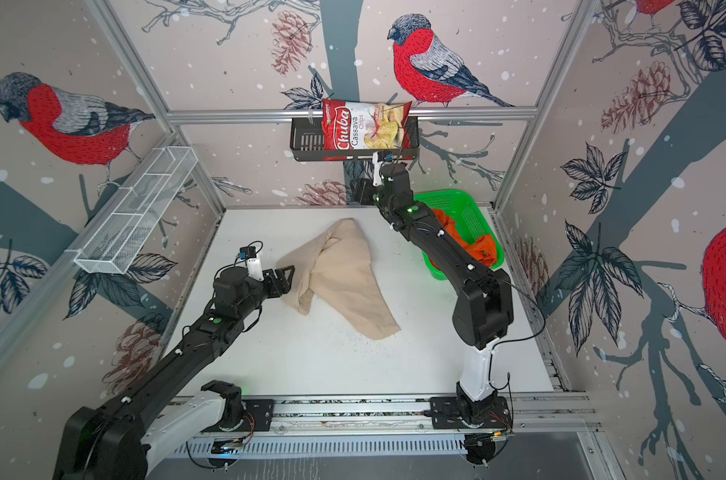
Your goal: Fold and stack the shorts
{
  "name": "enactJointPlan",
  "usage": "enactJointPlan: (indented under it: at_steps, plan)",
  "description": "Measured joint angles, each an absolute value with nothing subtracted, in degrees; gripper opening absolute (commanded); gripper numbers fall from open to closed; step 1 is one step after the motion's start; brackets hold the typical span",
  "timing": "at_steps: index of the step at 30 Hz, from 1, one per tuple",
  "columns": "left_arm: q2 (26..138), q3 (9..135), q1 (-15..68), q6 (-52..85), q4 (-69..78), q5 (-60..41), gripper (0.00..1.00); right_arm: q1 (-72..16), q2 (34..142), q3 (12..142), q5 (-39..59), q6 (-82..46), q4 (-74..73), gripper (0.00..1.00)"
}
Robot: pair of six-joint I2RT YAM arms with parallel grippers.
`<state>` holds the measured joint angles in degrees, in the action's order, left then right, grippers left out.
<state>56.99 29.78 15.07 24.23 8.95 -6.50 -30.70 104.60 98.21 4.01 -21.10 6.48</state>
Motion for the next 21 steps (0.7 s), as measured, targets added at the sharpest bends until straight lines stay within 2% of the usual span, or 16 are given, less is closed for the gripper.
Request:
enactJointPlan:
  at_steps: [5,11,15,21]
  plan:
    - [58.4,28.3,15.8,26.5,6.1,-8.0,0.78,-32.1,91.3,76.6,1.5,-19.4,1.8,0.73]
    - [58.7,23.1,20.3,30.3,3.7,-9.1,0.79,-42.3,84.8,56.1,0.6,-20.0,1.1,0.76]
    - [62.6,22.0,22.7,32.9,5.0,-9.2,0.78,-51.5,85.4,50.9,-3.2,-21.2,0.1,0.79]
    - [70.3,23.1,23.7,34.2,6.3,-8.5,0.78,-60.7,93.9,52.9,-10.1,-21.1,0.2,0.81]
